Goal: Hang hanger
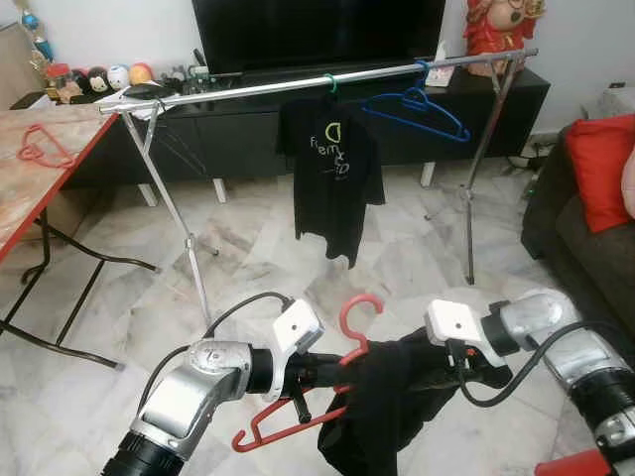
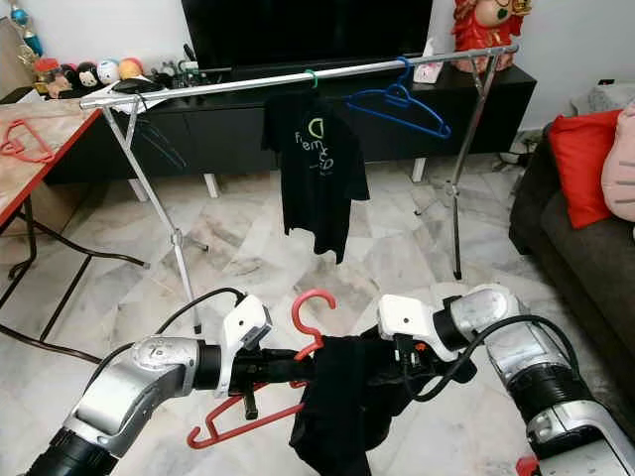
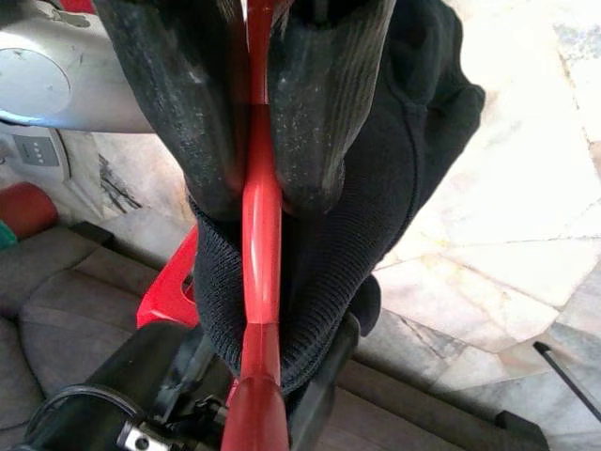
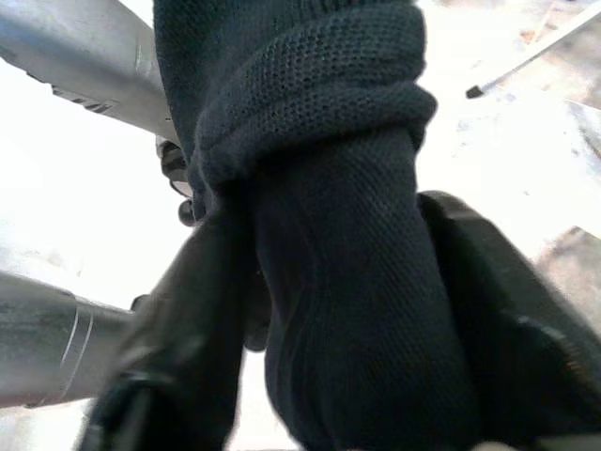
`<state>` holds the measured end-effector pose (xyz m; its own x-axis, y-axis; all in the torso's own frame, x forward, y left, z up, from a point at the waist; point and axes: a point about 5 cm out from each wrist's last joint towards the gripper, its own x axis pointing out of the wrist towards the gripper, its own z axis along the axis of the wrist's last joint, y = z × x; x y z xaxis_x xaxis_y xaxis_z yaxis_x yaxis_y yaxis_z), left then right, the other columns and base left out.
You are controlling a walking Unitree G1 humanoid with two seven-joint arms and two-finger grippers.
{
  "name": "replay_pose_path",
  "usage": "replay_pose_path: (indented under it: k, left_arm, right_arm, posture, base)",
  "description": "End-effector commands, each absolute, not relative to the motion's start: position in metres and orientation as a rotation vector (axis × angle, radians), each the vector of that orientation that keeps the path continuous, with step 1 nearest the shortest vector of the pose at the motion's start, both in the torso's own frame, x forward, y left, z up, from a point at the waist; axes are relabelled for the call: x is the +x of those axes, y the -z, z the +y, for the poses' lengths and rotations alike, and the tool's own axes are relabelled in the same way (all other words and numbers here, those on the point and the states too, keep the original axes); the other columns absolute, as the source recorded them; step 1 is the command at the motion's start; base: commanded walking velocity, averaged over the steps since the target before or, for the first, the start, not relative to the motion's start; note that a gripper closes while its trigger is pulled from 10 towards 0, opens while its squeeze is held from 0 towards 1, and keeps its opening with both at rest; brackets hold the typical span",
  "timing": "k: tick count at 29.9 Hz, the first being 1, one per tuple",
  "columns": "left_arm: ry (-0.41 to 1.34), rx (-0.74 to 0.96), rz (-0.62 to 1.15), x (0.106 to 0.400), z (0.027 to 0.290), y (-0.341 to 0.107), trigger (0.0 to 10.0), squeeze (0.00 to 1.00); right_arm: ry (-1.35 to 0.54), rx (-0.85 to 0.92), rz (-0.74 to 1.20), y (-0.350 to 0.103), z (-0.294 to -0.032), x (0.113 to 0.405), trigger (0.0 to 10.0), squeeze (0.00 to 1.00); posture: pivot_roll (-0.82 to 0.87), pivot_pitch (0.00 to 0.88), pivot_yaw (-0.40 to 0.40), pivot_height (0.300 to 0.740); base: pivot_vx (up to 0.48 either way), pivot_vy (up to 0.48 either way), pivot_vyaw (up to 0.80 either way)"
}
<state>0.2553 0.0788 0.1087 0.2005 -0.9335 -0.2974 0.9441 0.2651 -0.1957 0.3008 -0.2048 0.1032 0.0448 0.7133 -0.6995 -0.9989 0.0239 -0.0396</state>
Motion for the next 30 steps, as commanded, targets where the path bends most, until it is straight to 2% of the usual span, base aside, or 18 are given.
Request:
replay_pose_path:
  k: [1, 30]
  left_arm:
    - [1.328, 0.031, 0.343, 0.2561, 0.0772, -0.1192, 10.0, 0.00]
    - [1.337, 0.058, 0.326, 0.2571, 0.0795, -0.1228, 10.0, 0.00]
  right_arm:
    - [-1.478, -0.648, 0.581, -0.1026, -0.1993, 0.3016, 0.0, 0.00]
    - [-1.520, -0.648, 0.584, -0.0962, -0.1894, 0.3000, 0.0, 0.00]
  posture:
    - [-0.02, 0.000, 0.045, 0.740]
    - [-0.01, 0.000, 0.057, 0.740]
  base:
    - [0.000, 0.000, 0.00]
    - [0.000, 0.000, 0.00]
